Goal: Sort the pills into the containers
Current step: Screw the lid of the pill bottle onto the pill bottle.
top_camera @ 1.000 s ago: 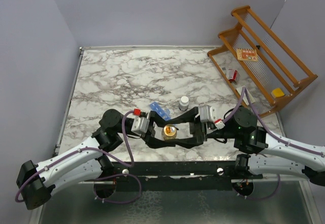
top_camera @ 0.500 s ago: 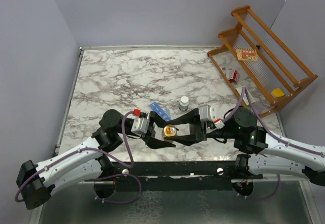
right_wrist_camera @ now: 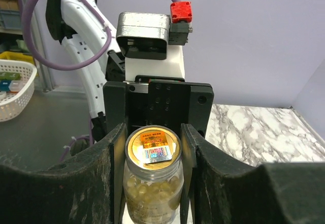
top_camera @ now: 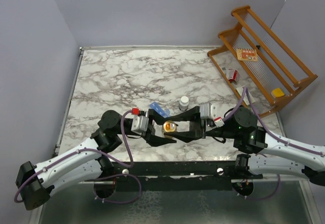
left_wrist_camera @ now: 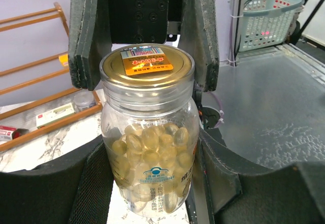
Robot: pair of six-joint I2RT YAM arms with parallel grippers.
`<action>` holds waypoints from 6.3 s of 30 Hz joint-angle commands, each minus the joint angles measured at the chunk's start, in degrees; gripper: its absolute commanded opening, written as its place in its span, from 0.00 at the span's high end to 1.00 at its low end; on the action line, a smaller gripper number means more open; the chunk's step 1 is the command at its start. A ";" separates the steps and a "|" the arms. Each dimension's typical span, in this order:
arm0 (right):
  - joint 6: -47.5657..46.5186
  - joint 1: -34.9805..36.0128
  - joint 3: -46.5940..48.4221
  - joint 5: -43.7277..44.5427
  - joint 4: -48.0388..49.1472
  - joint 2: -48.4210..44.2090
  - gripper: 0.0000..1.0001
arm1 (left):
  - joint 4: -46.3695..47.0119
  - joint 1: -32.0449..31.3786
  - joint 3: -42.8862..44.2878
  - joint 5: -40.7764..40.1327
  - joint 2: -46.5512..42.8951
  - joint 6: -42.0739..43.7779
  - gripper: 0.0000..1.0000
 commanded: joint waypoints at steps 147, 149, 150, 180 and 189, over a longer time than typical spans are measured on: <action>-4.97 -0.03 -0.66 24.63 -1.36 10.89 0.99 | 3.07 -0.30 4.40 -35.33 -1.32 11.03 1.00; -5.43 -0.03 -0.89 27.43 0.44 12.21 0.99 | 3.79 -0.31 4.48 -36.52 -1.11 11.48 1.00; -5.63 0.01 -0.90 28.84 1.32 12.86 0.99 | 4.06 -0.30 4.48 -37.15 -1.06 11.71 1.00; -3.48 0.06 3.56 24.28 2.93 -0.38 0.16 | 0.43 -0.29 1.17 -36.83 0.55 10.21 1.00; -7.30 0.06 3.00 10.86 -10.88 -10.11 0.30 | -3.91 -0.29 2.74 -20.30 0.47 9.48 1.00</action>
